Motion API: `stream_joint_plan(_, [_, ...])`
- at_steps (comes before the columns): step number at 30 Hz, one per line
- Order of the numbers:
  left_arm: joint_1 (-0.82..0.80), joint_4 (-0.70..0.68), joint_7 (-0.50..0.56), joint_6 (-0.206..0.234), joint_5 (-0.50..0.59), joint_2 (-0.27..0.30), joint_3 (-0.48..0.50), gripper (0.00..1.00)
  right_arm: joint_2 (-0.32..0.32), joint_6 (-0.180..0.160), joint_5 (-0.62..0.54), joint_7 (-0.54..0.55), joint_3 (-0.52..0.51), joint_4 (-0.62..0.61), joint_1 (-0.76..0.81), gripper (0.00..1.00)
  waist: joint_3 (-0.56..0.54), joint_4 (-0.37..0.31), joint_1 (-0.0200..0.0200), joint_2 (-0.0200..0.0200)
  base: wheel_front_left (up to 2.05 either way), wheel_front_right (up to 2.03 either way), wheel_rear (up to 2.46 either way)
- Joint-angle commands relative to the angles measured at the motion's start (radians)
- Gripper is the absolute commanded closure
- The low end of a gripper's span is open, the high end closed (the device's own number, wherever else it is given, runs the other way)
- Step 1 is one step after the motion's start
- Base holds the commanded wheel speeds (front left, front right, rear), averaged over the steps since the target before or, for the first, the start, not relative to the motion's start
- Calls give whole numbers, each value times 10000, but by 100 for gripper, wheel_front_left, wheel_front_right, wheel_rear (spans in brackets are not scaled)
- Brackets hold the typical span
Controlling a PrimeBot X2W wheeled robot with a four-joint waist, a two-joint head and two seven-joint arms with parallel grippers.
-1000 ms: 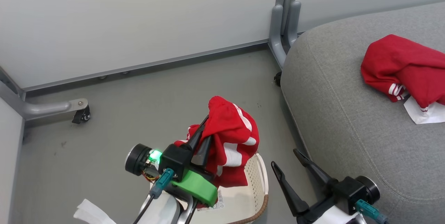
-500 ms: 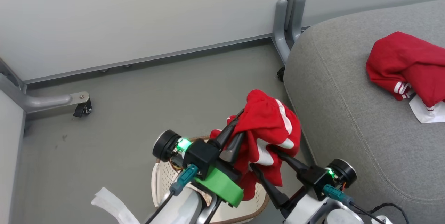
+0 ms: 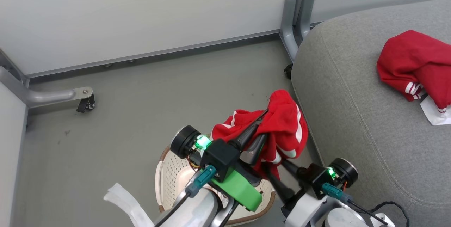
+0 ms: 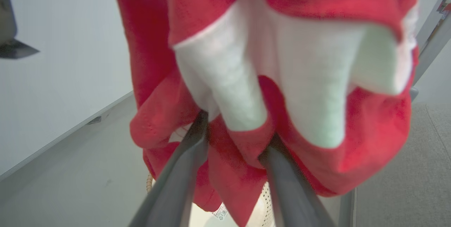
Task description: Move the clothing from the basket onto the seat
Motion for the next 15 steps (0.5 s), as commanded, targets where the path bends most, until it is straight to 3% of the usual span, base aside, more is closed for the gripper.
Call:
stream_joint_plan(1, [-173, 45, -10, 51, -20, -11, -8, 100, -57, -11, 122, -17, 36, 24, -119, 100, 13, -3, 0, 18, 0, 0, 0])
stream_joint_plan(15, [-239, 1095, -211, 132, -367, 110, 262, 100, -123, -11, 482, -18, 19, -154, -37, 100, 277, -118, 0, 18, 0, 0, 0])
